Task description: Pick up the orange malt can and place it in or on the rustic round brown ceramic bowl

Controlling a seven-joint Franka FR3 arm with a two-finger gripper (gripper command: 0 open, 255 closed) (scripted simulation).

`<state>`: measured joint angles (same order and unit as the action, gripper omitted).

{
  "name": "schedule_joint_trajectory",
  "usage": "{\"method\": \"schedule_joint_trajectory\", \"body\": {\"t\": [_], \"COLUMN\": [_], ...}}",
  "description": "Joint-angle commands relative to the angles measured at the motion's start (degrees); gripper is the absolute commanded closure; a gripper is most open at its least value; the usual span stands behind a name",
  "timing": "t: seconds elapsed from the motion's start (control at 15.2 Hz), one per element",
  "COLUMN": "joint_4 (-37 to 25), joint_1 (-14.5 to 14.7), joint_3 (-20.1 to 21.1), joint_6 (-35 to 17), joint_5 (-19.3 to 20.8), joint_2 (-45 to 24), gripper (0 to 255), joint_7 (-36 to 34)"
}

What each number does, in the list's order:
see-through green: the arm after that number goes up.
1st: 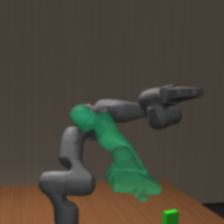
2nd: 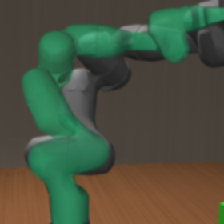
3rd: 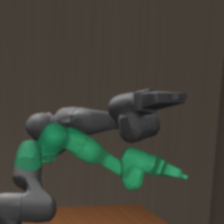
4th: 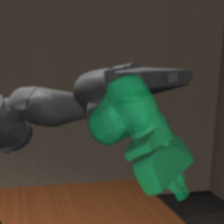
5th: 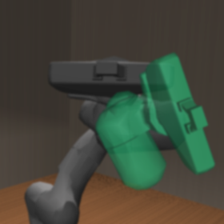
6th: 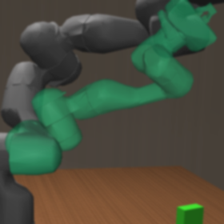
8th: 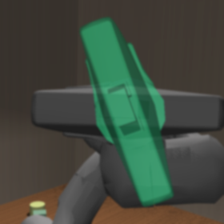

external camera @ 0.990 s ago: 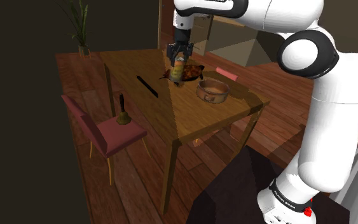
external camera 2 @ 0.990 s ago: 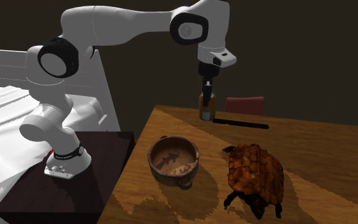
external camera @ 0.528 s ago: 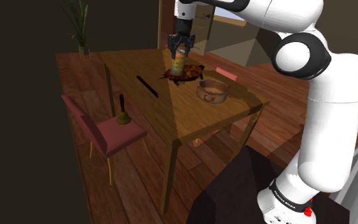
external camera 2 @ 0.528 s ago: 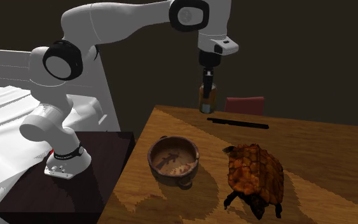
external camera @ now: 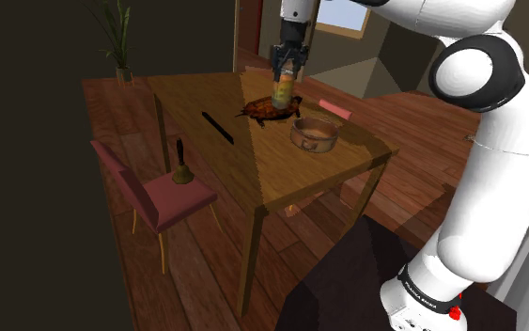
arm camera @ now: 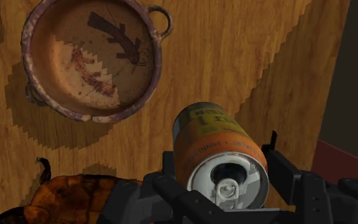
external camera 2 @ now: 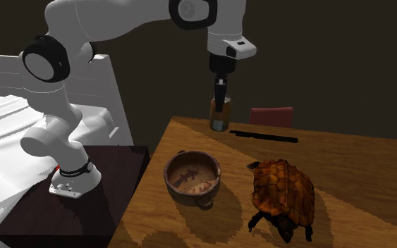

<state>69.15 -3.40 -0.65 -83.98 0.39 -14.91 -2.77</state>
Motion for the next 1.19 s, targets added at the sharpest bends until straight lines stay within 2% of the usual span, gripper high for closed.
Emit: {"method": "schedule_joint_trajectory", "body": {"t": [0.0,0.66,1.12], "joint_4": [3.49,14.09,21.93], "joint_1": [-1.47,-8.19,-8.08], "joint_3": [-0.80,-6.10,-6.05], "joint_6": [-0.58,-0.85,-6.83], "joint_5": [-0.16,-0.04,0.17], "joint_2": [2.96,13.40,15.27], "gripper": [255,255,255], "joint_7": [2.29,14.36,14.16]}}
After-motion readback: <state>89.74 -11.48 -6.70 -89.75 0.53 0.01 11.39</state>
